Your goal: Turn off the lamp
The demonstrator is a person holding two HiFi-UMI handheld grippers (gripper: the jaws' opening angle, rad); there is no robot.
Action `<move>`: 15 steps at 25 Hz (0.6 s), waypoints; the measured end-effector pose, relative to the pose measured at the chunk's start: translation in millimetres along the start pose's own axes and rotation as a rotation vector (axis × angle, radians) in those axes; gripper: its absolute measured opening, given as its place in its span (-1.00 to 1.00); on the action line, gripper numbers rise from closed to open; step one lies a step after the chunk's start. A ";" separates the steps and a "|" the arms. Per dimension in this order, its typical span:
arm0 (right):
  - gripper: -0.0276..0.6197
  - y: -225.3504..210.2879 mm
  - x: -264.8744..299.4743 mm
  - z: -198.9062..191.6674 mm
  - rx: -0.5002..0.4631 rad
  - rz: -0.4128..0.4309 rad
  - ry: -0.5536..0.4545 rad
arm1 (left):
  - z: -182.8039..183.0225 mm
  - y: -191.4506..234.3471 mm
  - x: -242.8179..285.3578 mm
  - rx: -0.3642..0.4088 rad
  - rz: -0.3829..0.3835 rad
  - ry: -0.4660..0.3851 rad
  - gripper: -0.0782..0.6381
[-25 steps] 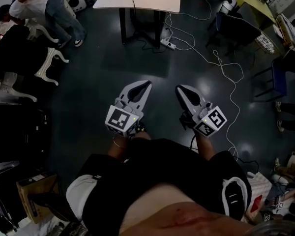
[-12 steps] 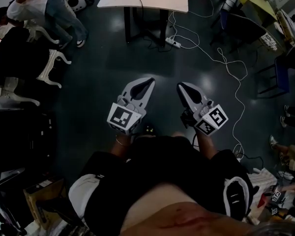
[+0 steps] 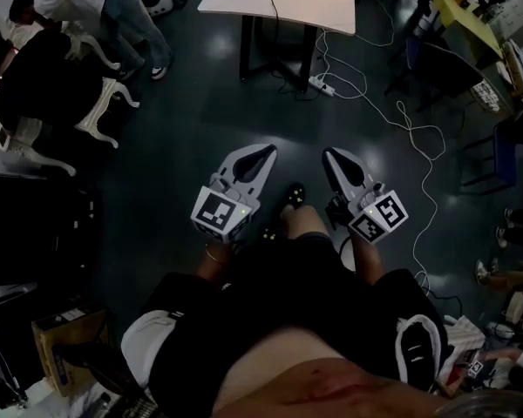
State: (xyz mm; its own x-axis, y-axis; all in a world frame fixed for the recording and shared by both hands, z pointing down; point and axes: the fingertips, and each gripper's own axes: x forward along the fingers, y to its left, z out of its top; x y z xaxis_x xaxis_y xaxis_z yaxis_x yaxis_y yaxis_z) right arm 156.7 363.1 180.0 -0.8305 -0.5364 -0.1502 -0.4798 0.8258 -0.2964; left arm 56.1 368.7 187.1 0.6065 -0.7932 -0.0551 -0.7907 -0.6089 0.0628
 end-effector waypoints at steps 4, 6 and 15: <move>-0.92 -2.6 12.4 0.8 -0.011 0.012 0.011 | 0.0 8.5 -17.9 0.000 0.042 0.003 -0.76; -0.92 -1.7 23.5 0.9 -0.017 0.037 0.012 | -3.2 17.5 -26.8 -0.003 0.074 0.010 -0.76; -0.92 2.8 65.3 -11.6 0.026 0.118 0.019 | -11.1 52.7 -50.2 -0.001 0.181 0.020 -0.76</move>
State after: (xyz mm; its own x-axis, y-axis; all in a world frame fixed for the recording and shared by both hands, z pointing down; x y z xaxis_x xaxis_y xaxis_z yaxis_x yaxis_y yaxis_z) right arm 97.9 332.3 180.3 -0.8860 -0.4321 -0.1681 -0.3710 0.8782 -0.3018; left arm -15.1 376.4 204.2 0.4559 -0.8897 -0.0233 -0.8870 -0.4564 0.0706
